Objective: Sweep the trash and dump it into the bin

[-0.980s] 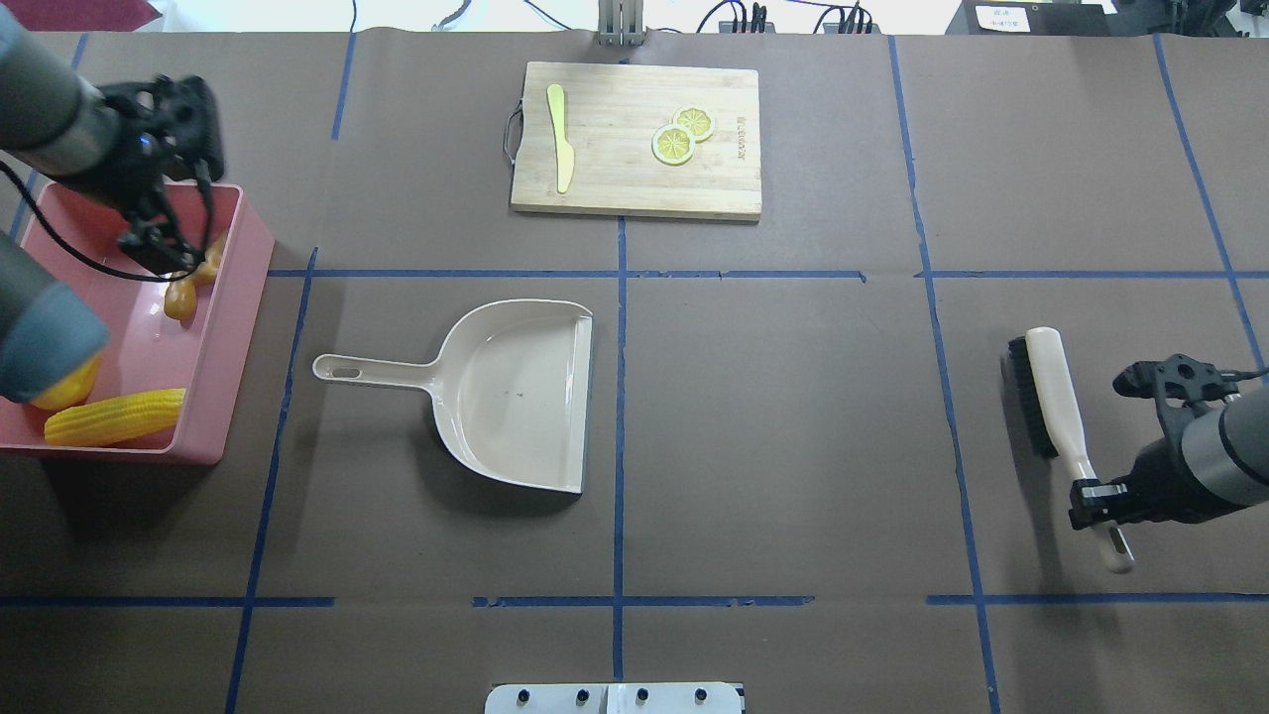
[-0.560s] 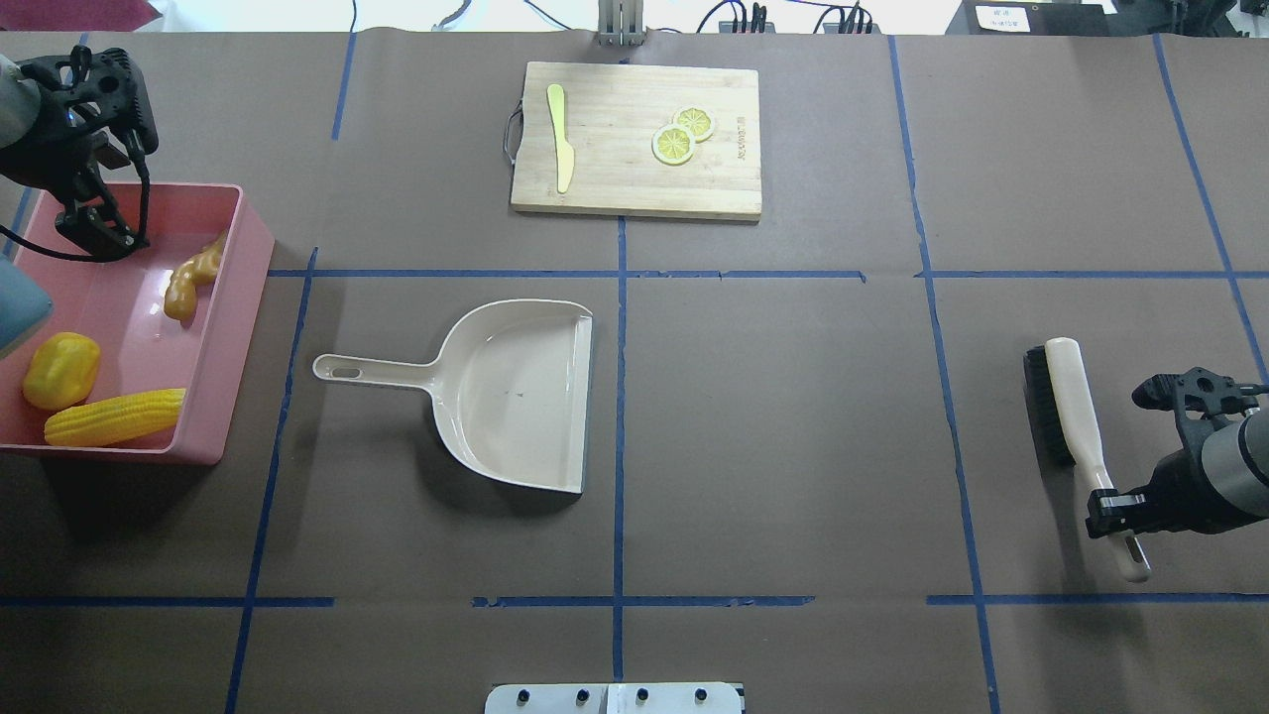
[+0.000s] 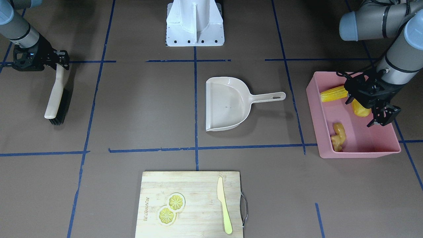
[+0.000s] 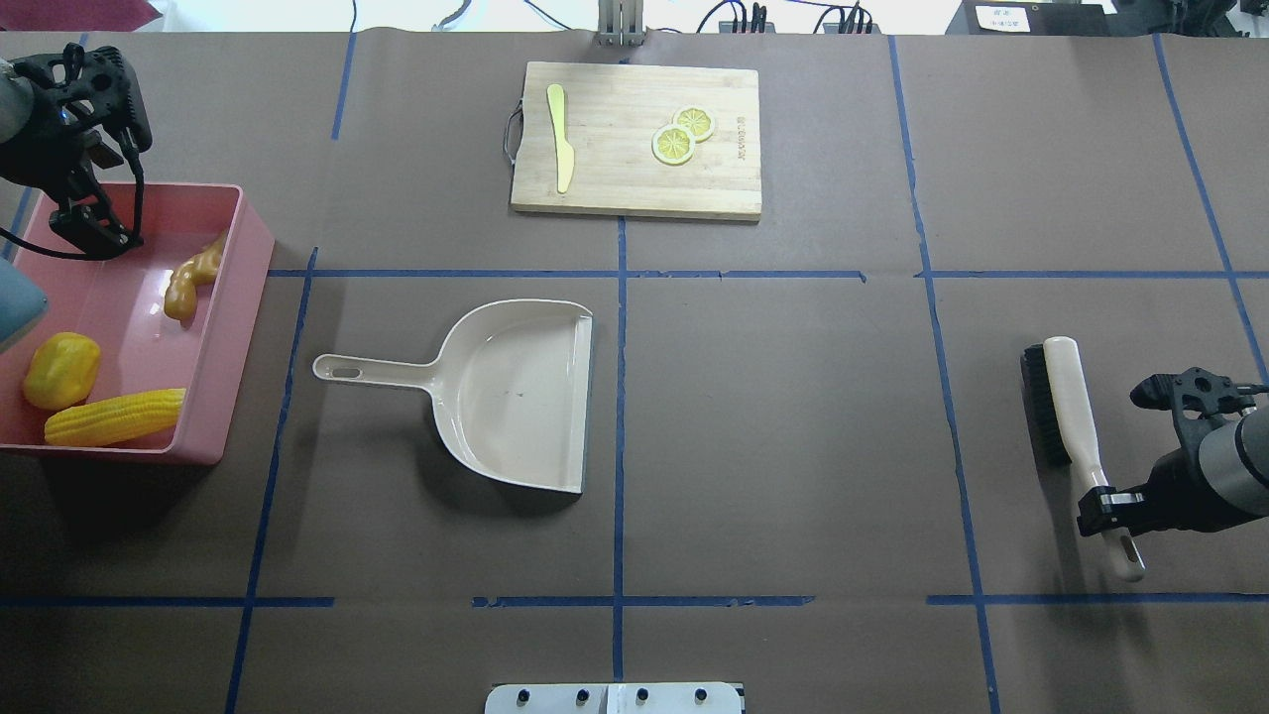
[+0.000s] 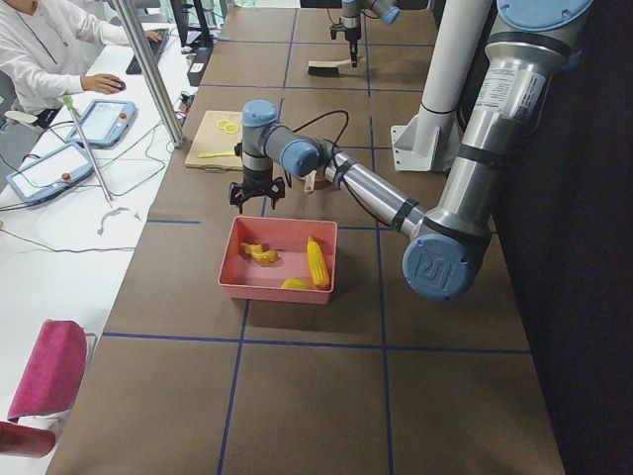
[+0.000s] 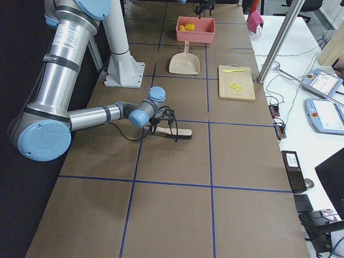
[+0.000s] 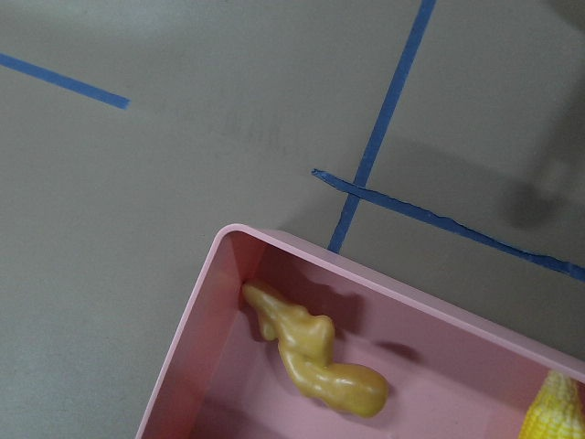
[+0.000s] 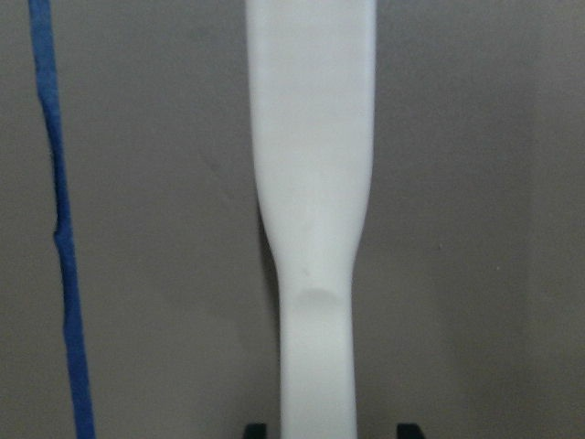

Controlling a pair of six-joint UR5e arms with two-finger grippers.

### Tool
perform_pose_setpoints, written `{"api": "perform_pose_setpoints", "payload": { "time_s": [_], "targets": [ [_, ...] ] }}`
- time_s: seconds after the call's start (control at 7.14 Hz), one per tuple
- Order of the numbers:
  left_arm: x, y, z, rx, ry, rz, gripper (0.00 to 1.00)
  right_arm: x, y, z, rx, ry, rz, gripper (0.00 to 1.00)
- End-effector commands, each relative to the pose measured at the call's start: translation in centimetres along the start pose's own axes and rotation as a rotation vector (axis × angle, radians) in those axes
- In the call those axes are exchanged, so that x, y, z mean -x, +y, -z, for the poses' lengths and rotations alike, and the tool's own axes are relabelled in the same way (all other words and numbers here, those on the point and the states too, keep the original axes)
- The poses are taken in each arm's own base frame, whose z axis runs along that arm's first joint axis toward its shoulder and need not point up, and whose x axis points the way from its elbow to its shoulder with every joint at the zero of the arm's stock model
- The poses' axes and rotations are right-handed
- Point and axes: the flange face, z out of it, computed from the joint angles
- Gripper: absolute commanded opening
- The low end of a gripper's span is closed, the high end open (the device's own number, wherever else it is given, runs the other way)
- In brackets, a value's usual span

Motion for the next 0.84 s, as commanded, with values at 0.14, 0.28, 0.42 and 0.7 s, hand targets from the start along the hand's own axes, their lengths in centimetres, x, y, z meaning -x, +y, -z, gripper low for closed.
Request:
{"api": "perform_pose_setpoints", "payload": {
  "time_s": [0.14,0.28,0.42,0.7],
  "targets": [
    [3.2,7.0,0.9,0.046,-0.031,0.226,1.00,-3.6,-3.0,9.8,-0.161,-0.097,-0.133,1.00],
    [4.1,10.9,1.2,0.071,-0.039,0.352,1.00,-7.0,-4.2,11.9,-0.173,-0.139,-0.152,1.00],
    [6.6,16.6,1.8,0.119,-0.024,0.490,1.00,-10.7,-4.9,12.4,-0.168,-0.129,-0.122,1.00],
    [11.4,28.9,0.6,0.042,0.198,0.820,1.00,-16.0,-5.5,14.4,-0.156,-0.042,-0.082,1.00]
  ]
}}
